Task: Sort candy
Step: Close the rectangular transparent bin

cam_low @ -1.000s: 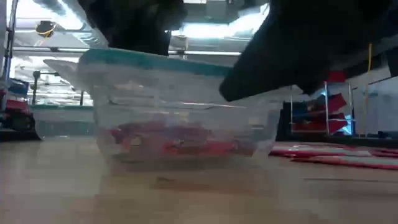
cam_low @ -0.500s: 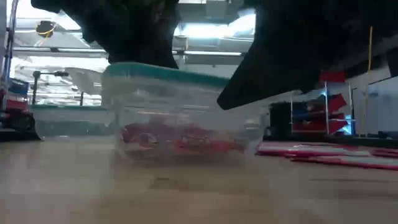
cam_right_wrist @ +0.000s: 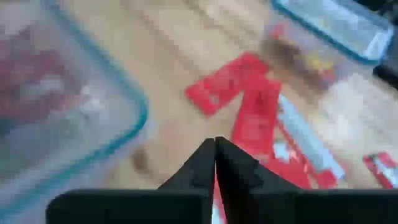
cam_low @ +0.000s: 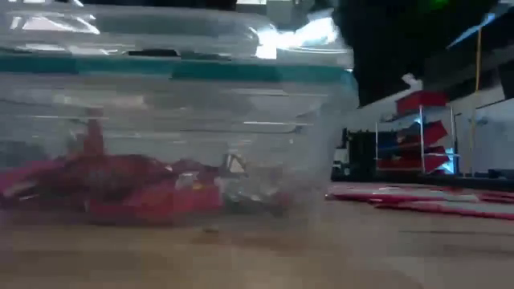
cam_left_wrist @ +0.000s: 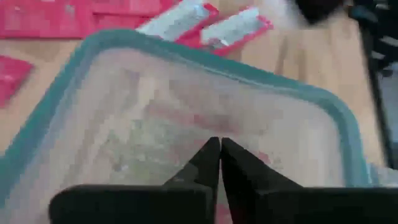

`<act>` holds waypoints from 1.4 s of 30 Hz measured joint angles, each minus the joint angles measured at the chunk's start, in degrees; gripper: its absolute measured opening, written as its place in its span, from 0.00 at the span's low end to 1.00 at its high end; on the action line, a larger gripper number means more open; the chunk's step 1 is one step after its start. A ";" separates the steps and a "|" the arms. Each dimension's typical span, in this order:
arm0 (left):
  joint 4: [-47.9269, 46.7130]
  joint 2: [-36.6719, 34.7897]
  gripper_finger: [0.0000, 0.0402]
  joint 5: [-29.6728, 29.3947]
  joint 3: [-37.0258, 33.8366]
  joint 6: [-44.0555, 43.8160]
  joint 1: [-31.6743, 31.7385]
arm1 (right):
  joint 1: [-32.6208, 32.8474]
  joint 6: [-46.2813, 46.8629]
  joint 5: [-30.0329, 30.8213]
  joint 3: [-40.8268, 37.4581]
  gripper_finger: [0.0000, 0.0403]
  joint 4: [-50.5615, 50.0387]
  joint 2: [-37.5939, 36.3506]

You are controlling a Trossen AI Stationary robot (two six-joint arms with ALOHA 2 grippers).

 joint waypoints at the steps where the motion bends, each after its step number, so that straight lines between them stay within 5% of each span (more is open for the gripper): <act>1: -0.24 0.00 0.00 -0.35 0.01 0.12 0.34 | 0.69 -1.32 -0.32 0.57 0.00 1.82 -0.65; 7: -3.47 0.07 0.00 -1.37 0.33 -0.64 2.39 | 3.76 -16.07 -14.45 1.68 0.00 21.95 0.56; 11: -3.46 0.15 0.00 -1.89 0.35 -1.19 3.65 | 3.11 -18.74 -20.42 1.62 0.00 24.97 3.72; 22: -4.32 0.20 0.00 -4.50 0.24 -2.11 4.03 | -2.89 -13.59 -11.18 1.40 0.00 9.07 6.41; 28: -3.98 0.14 0.00 -1.13 0.28 -3.00 3.58 | -4.00 -7.47 -5.17 1.41 0.00 -4.10 3.41; 42: -4.65 0.20 0.00 -2.33 0.37 -3.59 2.94 | 5.95 -3.64 -9.99 4.08 0.00 -2.17 0.54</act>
